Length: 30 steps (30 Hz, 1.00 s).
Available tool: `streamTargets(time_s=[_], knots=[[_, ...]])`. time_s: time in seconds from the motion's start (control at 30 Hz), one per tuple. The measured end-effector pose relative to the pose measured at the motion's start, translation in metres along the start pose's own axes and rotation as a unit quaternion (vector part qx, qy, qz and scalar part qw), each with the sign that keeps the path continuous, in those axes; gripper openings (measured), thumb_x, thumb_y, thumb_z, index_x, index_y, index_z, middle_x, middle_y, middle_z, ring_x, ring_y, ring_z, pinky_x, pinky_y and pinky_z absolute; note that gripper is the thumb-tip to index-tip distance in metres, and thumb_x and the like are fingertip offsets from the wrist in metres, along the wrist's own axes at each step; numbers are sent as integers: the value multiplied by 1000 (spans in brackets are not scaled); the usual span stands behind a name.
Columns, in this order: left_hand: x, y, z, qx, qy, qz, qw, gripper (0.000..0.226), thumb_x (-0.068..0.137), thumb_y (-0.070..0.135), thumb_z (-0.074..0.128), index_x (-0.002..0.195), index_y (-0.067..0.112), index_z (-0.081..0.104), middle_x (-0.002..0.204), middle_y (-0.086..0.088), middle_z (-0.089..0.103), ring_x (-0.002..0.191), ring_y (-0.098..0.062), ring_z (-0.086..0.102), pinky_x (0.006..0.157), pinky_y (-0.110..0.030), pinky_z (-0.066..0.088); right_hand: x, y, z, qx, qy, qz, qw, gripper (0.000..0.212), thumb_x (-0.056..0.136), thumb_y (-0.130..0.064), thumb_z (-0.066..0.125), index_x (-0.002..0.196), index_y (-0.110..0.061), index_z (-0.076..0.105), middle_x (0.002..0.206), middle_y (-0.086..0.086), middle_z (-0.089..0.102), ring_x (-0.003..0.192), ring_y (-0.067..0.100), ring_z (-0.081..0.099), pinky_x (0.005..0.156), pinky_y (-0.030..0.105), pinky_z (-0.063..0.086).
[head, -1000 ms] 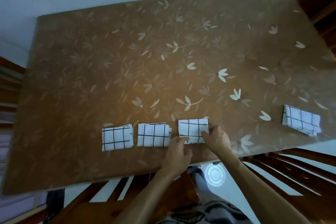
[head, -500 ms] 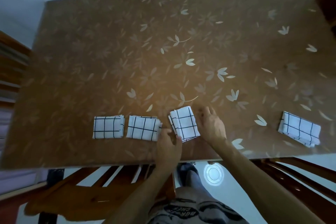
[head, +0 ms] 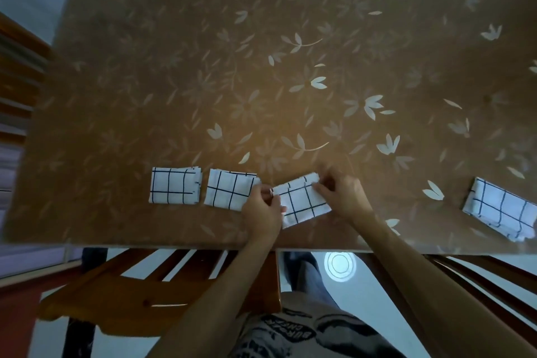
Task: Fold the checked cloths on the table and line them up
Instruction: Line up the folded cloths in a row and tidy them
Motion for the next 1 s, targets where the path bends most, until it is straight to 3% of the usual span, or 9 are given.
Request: streamTargets(time_s=[0.07, 0.17, 0.3, 0.43, 0.53, 0.63, 0.7, 0.83, 1.0], knots=[[-1, 11, -2, 104, 14, 124, 987, 29, 96, 14, 61, 124, 16, 56, 115, -2, 66, 94, -10, 66, 82, -30, 59, -11, 9, 3, 24, 2, 25, 999, 18, 90, -30, 67, 102, -18, 62, 81, -7, 67, 74, 15, 64, 69, 27, 50], [-15, 18, 6, 216, -9, 296, 930, 41, 98, 10, 57, 136, 19, 47, 139, -5, 46, 118, -13, 53, 91, -26, 54, -18, 15, 9, 77, 41, 65, 994, 25, 88, -25, 69, 109, -14, 61, 86, -4, 69, 78, 14, 63, 73, 21, 42], [-33, -4, 20, 380, -57, 402, 831, 36, 87, 16, 71, 121, 20, 60, 145, -11, 49, 134, -24, 47, 103, -37, 51, -15, 7, 22, 99, 45, 79, 991, 22, 89, -22, 67, 106, -11, 59, 83, -4, 65, 83, 19, 65, 68, 19, 37], [-28, -20, 23, 432, -124, 390, 804, 63, 69, 9, 79, 125, 19, 53, 144, -9, 53, 134, -31, 50, 107, -51, 46, -15, -2, 22, 29, 70, 70, 995, 25, 91, -24, 62, 109, -9, 55, 94, 6, 65, 83, 27, 63, 70, 36, 49], [-28, -15, 23, 414, -127, 400, 808, 55, 75, 5, 72, 123, 18, 52, 141, -12, 55, 131, -31, 51, 103, -48, 49, -19, -31, 19, -97, 143, -79, 982, 38, 88, -17, 49, 123, -5, 53, 120, 14, 57, 101, 32, 57, 85, 41, 49], [-26, -10, 24, 402, -129, 399, 814, 49, 85, 8, 66, 131, 14, 52, 139, -12, 56, 130, -27, 49, 109, -43, 44, -26, -63, 45, -118, 74, -199, 970, 56, 84, -23, 42, 138, -9, 48, 147, 8, 47, 129, 27, 49, 101, 40, 45], [-24, -12, 21, 396, -136, 400, 815, 43, 91, 14, 63, 133, 10, 57, 138, -11, 58, 133, -23, 48, 114, -39, 39, -27, -58, 69, -146, 34, -237, 960, 49, 84, -19, 60, 131, -8, 57, 145, 10, 50, 130, 27, 52, 98, 44, 51], [-28, -8, 10, 391, -147, 391, 820, 56, 83, 9, 75, 136, 10, 57, 143, -8, 56, 135, -22, 50, 107, -35, 49, -21, -30, 76, -241, -18, -227, 943, 54, 88, -21, 47, 141, -10, 50, 151, 8, 44, 137, 23, 45, 102, 43, 49], [-15, 10, 15, 452, -135, 382, 795, 54, 65, 2, 85, 115, 13, 68, 122, -4, 65, 112, -22, 62, 91, -33, 55, -14, -34, 55, -228, 14, -143, 963, 63, 78, -23, 75, 136, -8, 53, 138, 8, 54, 120, 29, 56, 95, 40, 48]])
Point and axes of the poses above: each hand's wrist, its own x-axis towards the middle knuckle, its own z-axis out of the palm, y = z × x, the point moved 6 cm from there along x, towards the middle knuckle
